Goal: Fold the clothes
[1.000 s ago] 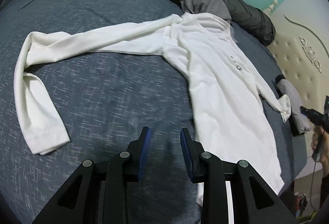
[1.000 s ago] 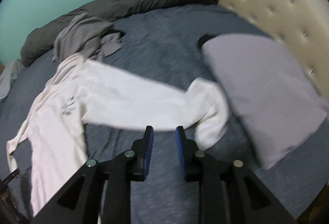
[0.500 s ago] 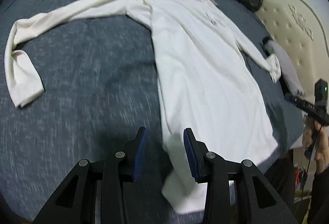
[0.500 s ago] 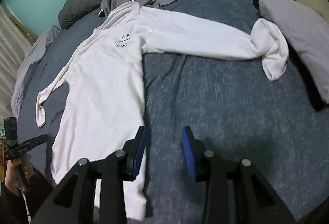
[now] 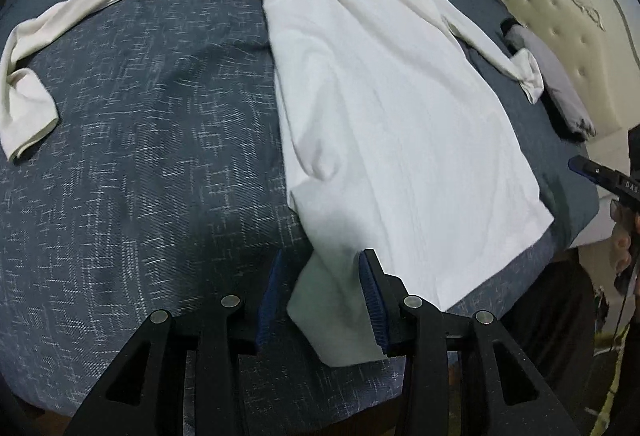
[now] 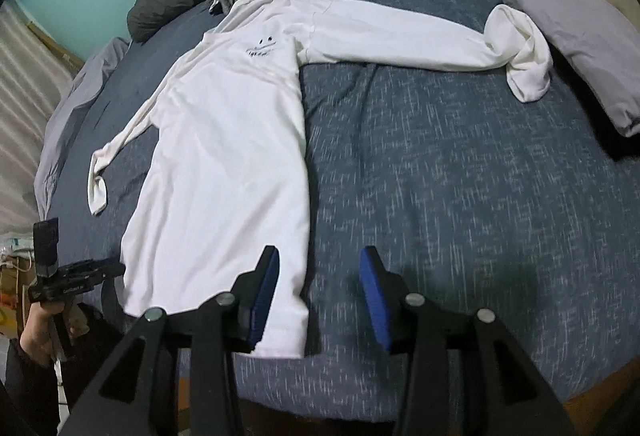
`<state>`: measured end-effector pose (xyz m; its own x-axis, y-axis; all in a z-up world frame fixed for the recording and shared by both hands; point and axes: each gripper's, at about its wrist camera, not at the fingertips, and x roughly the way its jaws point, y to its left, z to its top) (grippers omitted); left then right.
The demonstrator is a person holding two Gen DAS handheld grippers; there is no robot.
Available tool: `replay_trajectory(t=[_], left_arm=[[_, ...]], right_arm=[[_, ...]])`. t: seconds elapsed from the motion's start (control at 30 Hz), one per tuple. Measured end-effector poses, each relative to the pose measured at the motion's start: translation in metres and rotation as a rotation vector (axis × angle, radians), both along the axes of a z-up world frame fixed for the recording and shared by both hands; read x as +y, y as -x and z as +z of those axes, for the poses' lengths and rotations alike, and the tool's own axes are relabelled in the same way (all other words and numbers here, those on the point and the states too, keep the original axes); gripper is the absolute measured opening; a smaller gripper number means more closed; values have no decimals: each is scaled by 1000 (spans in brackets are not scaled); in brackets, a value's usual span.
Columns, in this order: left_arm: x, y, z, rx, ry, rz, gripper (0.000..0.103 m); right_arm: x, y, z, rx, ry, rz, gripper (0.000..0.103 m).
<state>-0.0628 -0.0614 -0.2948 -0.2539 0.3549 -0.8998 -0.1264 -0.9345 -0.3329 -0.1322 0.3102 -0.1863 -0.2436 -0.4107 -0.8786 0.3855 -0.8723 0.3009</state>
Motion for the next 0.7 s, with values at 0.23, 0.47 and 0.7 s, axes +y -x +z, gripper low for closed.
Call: replay_trajectory(t=[0.23,0.47,0.7], left_arm=[[-3,-9,17,59,-5,-12,4],[-45,-12,61,167,-21,66,4],[-92,-6,85,216,-23,169,4]], right_arm=[[-11,-18,-7,-20,-32,56,43],[-15,-22,-9,-29,-38,65,43],[-24,-22,-8,-42,-46,69,43]])
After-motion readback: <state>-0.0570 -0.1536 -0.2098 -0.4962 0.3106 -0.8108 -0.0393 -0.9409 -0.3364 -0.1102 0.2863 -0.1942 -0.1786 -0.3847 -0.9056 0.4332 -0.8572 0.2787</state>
